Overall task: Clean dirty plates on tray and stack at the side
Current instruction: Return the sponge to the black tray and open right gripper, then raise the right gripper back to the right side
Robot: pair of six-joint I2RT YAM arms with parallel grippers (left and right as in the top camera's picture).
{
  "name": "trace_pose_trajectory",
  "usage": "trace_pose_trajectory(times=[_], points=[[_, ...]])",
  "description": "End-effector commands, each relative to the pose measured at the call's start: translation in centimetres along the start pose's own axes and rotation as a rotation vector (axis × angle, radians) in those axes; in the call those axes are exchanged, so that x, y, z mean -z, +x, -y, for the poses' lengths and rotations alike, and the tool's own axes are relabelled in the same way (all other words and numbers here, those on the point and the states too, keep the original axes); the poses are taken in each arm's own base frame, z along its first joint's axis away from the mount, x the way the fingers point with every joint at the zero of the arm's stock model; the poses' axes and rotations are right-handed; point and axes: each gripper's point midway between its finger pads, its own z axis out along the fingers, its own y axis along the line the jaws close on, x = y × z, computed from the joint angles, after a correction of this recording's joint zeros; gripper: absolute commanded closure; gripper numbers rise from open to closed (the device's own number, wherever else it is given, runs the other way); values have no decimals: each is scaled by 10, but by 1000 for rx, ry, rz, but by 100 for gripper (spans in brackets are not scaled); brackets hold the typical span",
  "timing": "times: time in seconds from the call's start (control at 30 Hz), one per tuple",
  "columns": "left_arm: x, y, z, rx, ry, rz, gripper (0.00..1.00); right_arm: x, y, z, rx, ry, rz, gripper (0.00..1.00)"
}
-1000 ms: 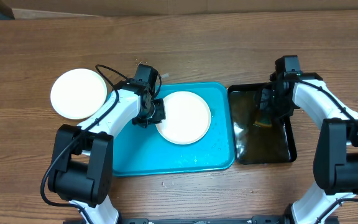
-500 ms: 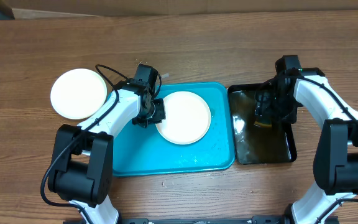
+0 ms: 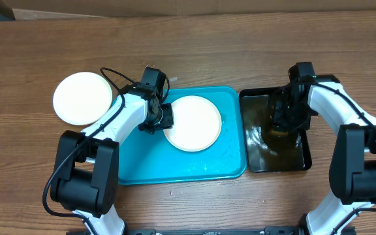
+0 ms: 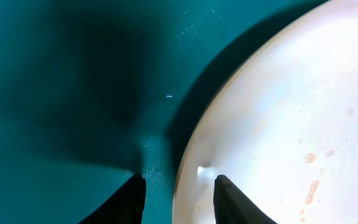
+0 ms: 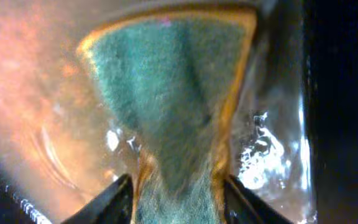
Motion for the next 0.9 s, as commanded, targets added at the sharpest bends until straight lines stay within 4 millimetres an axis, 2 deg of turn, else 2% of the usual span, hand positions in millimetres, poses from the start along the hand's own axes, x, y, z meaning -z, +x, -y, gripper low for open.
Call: trace_pose_trajectory(times=[0.0, 0.03, 0.17, 0.27, 0.3, 0.33, 0.47, 0.53, 0.57, 0.6, 0.63, 0.67, 0.87], points=[[-2, -2, 2, 5, 4, -1, 63, 40, -36, -6, -49, -55, 106, 45], [-2, -2, 2, 5, 4, -2, 63, 52, -46, -2, -75, -62, 133, 44], [-2, -2, 1, 5, -2, 1, 63, 86, -77, 18, -144, -82, 232, 27], [-3, -2, -1, 2, -18, 6, 62, 95, -89, 43, -204, -86, 277, 16], [-3, -2, -1, -1, -21, 7, 62, 96, -91, 51, -224, -85, 281, 11], [-4, -2, 0, -3, -19, 10, 62, 96, -90, 58, -243, -84, 277, 1], [-10, 4, 4, -24, -19, 9, 60, 95, -80, 76, -296, -87, 234, 0], [-14, 5, 4, -31, -28, 18, 61, 95, -81, 77, -299, -88, 239, 0], [-14, 6, 4, -34, -29, 20, 63, 95, -81, 77, -299, -88, 239, 0], [-14, 5, 5, -36, -28, 22, 70, 95, -81, 77, -299, -88, 239, 0], [-14, 6, 5, -36, -28, 22, 86, 95, -81, 77, -299, -88, 239, 0], [-14, 5, 5, -35, -27, 22, 96, 95, -81, 77, -299, -88, 239, 0], [-12, 9, 0, -116, -49, -2, 96, 95, -81, 77, -299, -88, 239, 0]])
